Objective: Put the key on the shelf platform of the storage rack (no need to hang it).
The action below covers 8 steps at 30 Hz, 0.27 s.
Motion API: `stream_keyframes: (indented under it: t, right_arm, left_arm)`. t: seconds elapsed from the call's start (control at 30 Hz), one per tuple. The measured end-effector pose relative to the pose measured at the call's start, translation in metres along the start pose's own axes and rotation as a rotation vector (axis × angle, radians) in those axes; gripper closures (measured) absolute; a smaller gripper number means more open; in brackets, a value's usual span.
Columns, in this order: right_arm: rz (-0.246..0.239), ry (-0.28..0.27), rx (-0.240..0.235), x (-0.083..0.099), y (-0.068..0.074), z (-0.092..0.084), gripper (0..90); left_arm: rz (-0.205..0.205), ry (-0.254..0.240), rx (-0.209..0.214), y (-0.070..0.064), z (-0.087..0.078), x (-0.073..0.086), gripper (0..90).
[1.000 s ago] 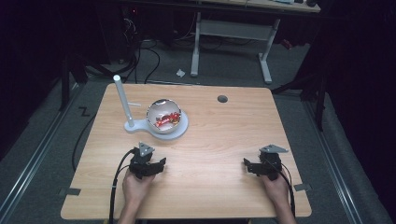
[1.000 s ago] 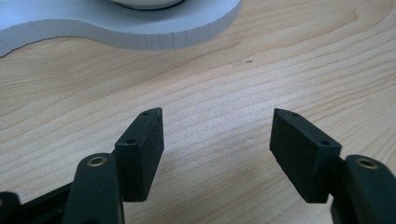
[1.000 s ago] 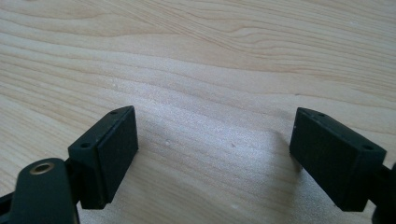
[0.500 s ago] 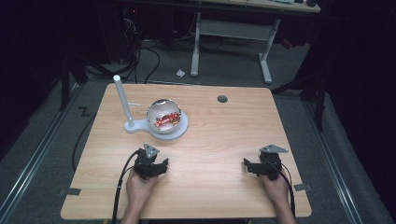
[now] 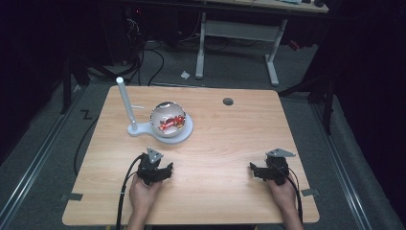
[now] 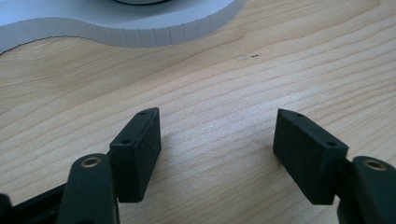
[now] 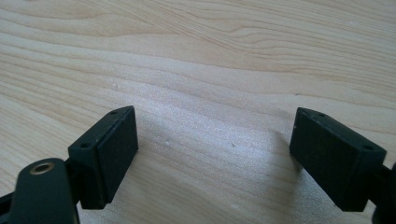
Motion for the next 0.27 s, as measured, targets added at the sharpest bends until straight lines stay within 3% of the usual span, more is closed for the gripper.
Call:
stream_keyframes:
  t: [0.27]
  right_arm:
    - [0.0, -0.001, -0.001, 0.0, 0.0, 0.0, 15.2]
  left_arm:
    - [-0.006, -0.002, -0.007, 0.0004, 0.0, 0.0, 30.9]
Point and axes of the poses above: each handheld gripper's, and its own axes: z roughly forward along the jaws, x roughly out of its underside, y roughly to its left, the point moved 8 cm from there along z, roughly forward along the jaws
